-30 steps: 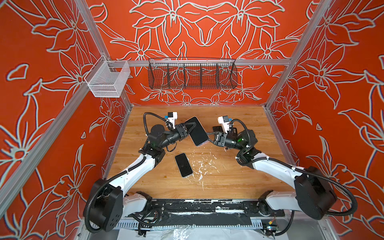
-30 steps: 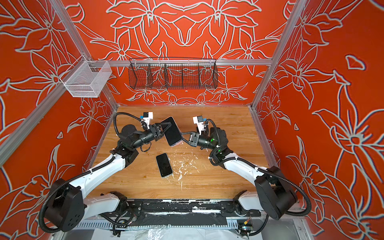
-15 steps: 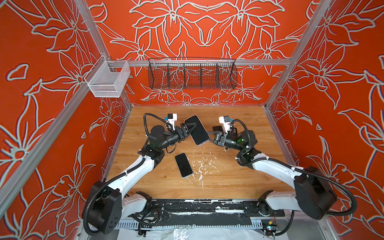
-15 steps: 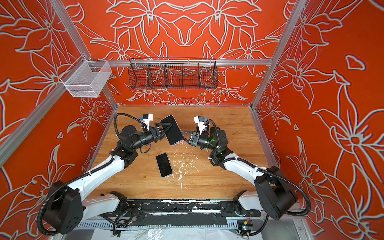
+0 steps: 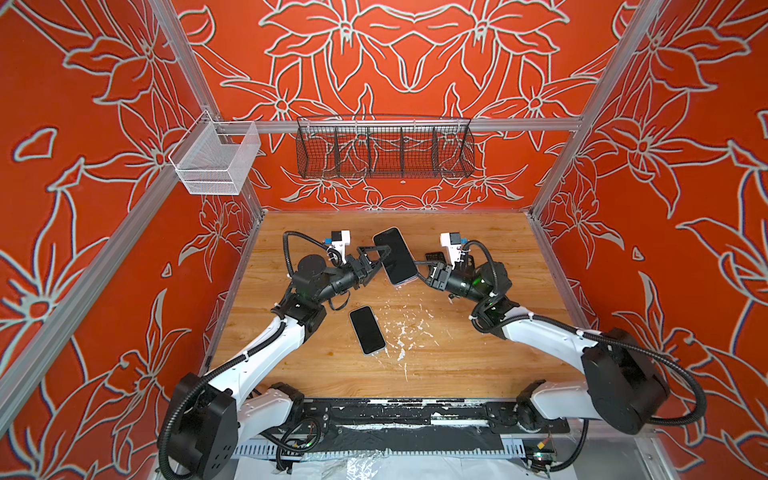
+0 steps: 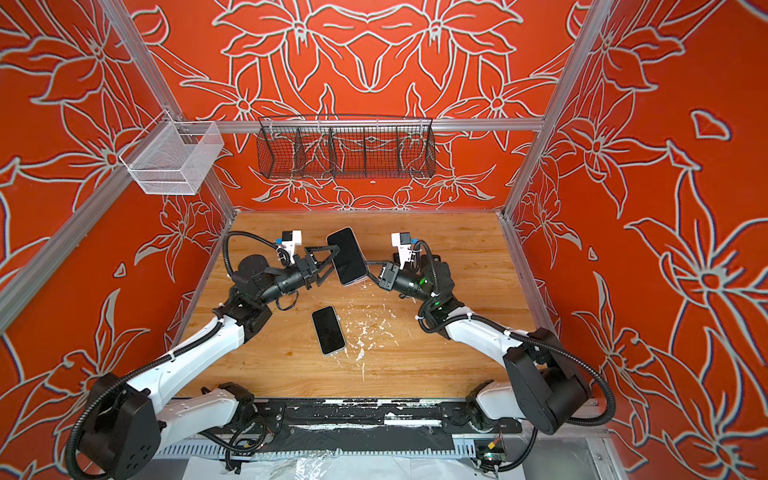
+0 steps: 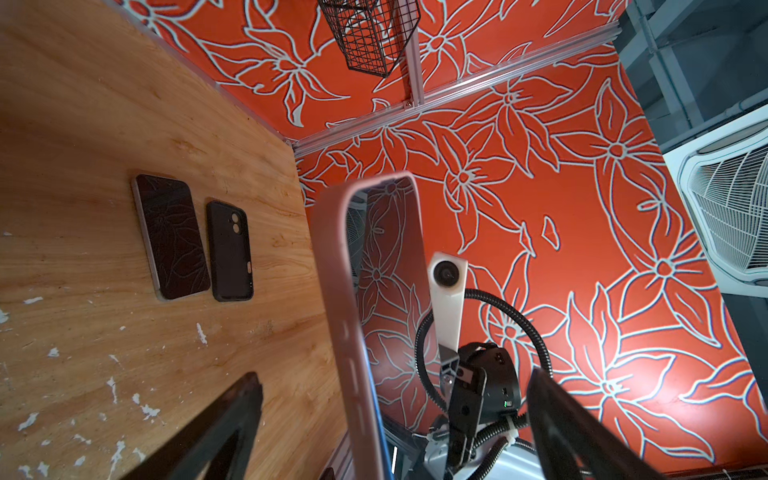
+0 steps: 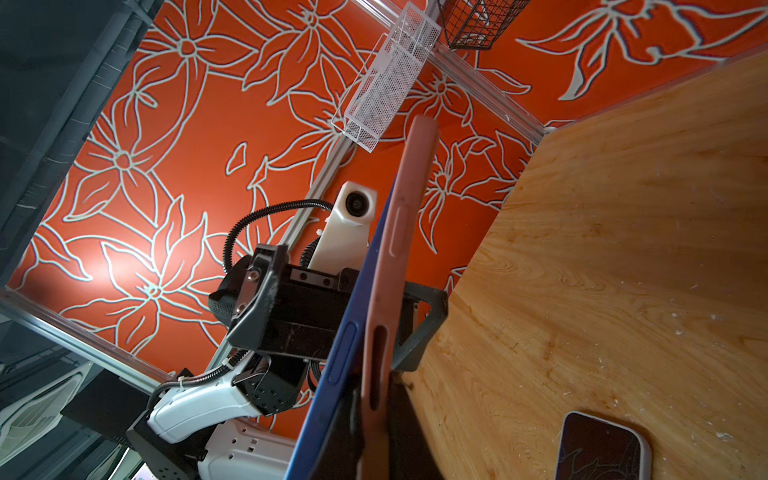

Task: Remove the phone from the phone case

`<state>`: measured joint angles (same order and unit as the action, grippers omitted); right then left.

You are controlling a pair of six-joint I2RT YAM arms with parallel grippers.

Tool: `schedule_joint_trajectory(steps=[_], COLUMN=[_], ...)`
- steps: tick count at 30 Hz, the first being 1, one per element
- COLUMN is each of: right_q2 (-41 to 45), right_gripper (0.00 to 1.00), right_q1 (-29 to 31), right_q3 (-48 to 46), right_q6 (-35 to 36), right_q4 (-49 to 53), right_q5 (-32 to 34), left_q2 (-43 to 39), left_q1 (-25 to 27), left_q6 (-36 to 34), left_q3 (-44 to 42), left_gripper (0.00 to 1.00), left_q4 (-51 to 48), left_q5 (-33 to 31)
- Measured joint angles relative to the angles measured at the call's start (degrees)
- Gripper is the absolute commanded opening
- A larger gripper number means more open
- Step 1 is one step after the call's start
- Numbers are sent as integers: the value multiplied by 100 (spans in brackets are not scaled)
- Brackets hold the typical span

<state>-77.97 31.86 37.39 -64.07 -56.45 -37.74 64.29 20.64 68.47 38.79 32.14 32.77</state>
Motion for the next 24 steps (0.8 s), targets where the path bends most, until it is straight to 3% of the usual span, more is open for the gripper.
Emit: schedule_joint_trajectory(steps=[16, 24], right_q2=[-824, -1281], right_gripper=[0, 0], right_q1=[-7, -7], right_q3=[-66, -181], right_q6=[68, 52], right_q4=[-649, -1224], right_q5=[796, 1115], left_q2=[-885, -612], left_q1=[756, 944], left_q6=[1224, 1622], left_q3=[-872, -1047], left_gripper=[97, 97], left_q4=[-11, 595], left_q5=[-874, -1296])
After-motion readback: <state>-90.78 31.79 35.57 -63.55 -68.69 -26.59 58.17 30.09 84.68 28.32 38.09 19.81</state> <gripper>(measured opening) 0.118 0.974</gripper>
